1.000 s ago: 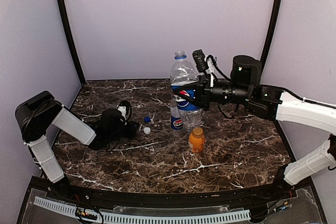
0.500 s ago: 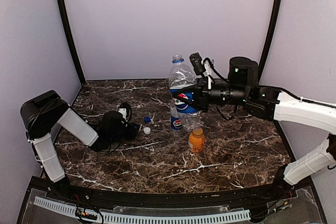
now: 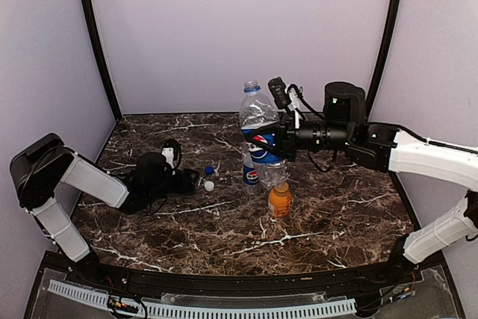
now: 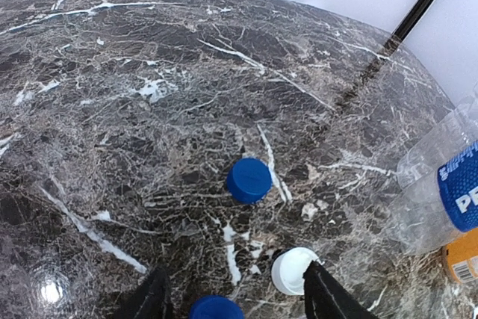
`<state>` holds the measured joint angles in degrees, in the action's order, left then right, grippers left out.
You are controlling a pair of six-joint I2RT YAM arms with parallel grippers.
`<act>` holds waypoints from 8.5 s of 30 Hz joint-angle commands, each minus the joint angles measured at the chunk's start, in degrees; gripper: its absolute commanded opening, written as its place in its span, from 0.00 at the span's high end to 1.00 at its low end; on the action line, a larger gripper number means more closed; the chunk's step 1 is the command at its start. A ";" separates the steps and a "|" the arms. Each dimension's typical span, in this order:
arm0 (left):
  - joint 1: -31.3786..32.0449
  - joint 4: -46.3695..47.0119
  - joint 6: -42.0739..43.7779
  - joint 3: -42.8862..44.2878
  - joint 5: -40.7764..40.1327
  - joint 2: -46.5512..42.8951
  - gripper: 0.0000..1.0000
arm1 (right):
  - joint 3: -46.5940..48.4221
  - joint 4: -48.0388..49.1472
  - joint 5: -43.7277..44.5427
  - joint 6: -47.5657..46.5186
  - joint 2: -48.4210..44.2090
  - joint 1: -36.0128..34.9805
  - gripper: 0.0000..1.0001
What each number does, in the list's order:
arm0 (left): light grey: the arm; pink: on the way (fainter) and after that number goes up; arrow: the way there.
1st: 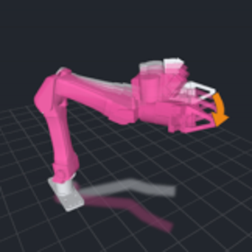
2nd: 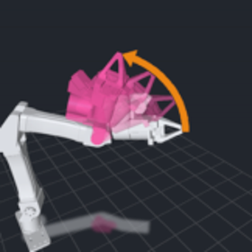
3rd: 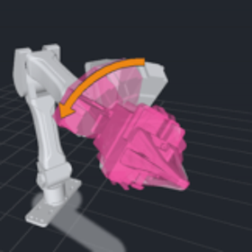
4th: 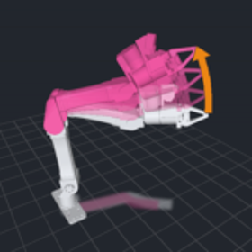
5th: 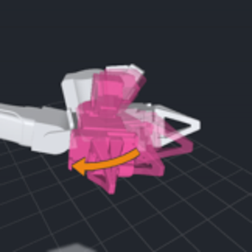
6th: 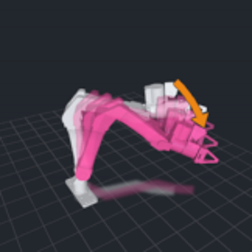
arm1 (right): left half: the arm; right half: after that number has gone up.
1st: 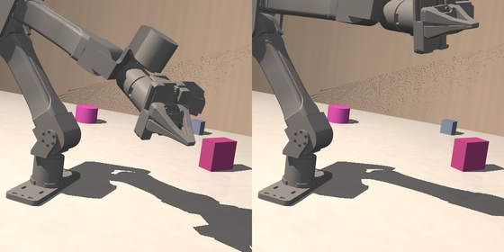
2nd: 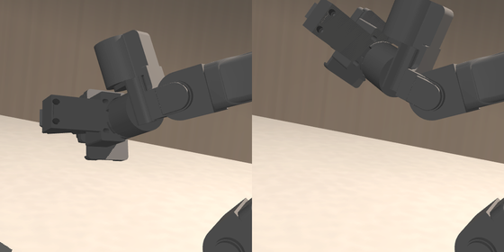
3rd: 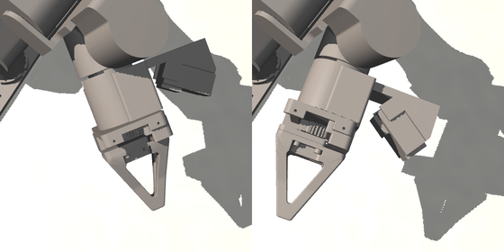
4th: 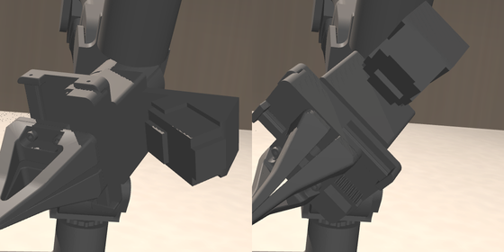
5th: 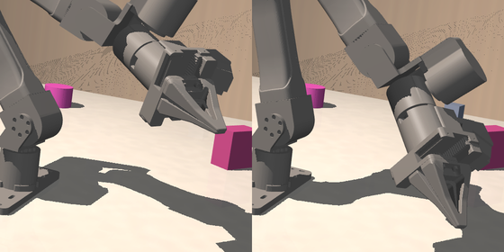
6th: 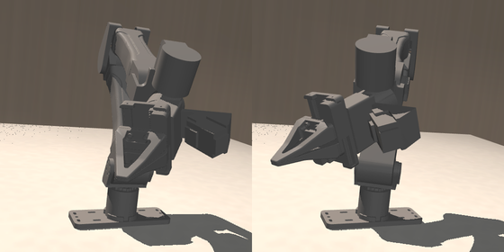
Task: Unscrew the bottle caps
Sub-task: Place the bottle cap at the center of the board, then pass from the right arm to the left, then place the bottle without the bottle cap at the center of the board, then pick up the plastic bottle from the center of the board, then pass from the right arm to the left
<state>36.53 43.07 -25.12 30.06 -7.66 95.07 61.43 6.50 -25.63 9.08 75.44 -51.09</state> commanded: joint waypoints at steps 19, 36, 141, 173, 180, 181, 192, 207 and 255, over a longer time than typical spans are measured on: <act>0.51 -25.78 -0.84 18.40 36.97 -38.09 0.19 | 0.88 0.56 -15.14 -4.56 5.36 -0.44 0.89; 10.68 -41.87 8.26 38.06 41.10 -25.66 0.21 | 7.55 -2.61 -17.79 -7.48 10.99 -4.43 0.85; 3.46 -40.88 26.25 58.35 17.43 12.01 0.36 | -12.13 -17.32 23.70 1.12 -0.99 0.29 0.13; 3.46 -39.53 25.57 57.40 22.90 9.42 0.27 | -12.27 -17.37 24.26 0.68 -0.15 0.38 0.14; 3.46 -36.88 25.39 55.77 22.68 5.34 0.19 | -11.52 -19.23 25.04 0.68 0.44 0.38 0.16; 3.46 -36.21 24.60 55.20 22.51 4.28 0.19 | -11.44 -19.65 25.16 0.74 0.57 0.38 0.16; 3.46 -34.03 20.65 49.38 18.79 -7.37 0.14 | -10.13 -21.18 24.40 0.94 5.01 0.38 0.30; 3.46 -34.44 17.73 37.65 16.80 -20.75 0.12 | -8.02 -21.67 24.50 0.44 6.76 0.32 0.70; 15.83 -42.67 22.21 24.50 34.69 -25.99 0.24 | 26.97 -31.51 -13.66 -8.73 11.40 -2.61 1.00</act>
<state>52.03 1.50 -3.84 52.58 27.27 68.58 86.04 -26.30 -36.86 0.82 86.70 -53.21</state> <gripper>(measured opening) 0.774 0.368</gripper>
